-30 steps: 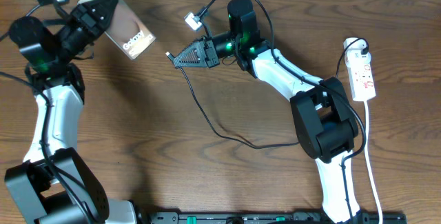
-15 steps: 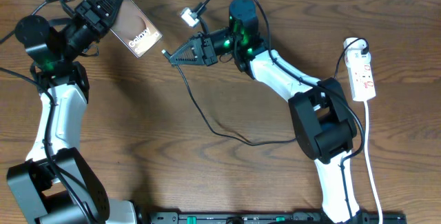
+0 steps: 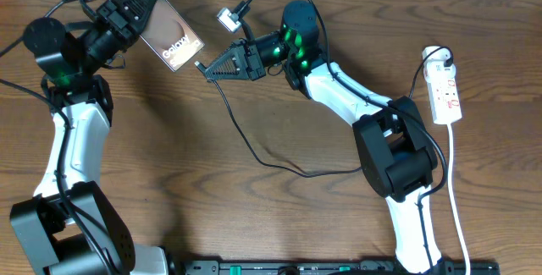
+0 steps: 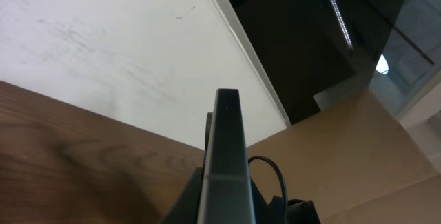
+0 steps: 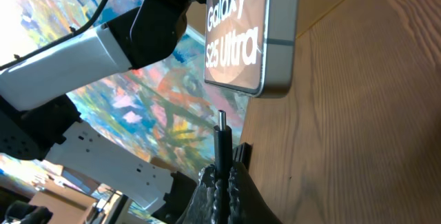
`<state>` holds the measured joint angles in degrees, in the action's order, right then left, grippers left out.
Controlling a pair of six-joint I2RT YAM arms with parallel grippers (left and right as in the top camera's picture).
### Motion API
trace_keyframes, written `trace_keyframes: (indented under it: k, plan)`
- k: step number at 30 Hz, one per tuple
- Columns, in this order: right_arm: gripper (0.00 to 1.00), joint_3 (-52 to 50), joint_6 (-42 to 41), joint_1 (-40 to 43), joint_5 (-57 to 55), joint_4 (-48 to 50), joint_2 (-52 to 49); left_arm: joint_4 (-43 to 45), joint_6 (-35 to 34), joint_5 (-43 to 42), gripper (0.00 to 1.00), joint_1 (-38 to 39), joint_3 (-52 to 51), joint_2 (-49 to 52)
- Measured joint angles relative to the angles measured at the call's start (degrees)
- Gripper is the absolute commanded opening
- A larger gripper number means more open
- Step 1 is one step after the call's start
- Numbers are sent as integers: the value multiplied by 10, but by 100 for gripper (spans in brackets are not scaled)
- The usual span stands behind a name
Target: Plug charger to phone and switch on socket
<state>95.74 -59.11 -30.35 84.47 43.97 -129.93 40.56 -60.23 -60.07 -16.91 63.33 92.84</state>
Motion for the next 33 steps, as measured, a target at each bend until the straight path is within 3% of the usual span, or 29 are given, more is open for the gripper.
trace_keyframes:
  k: [33]
  plan:
    - [1, 0, -19, 0, 0, 0, 0, 0, -4, -14, 7, 18, 0, 0]
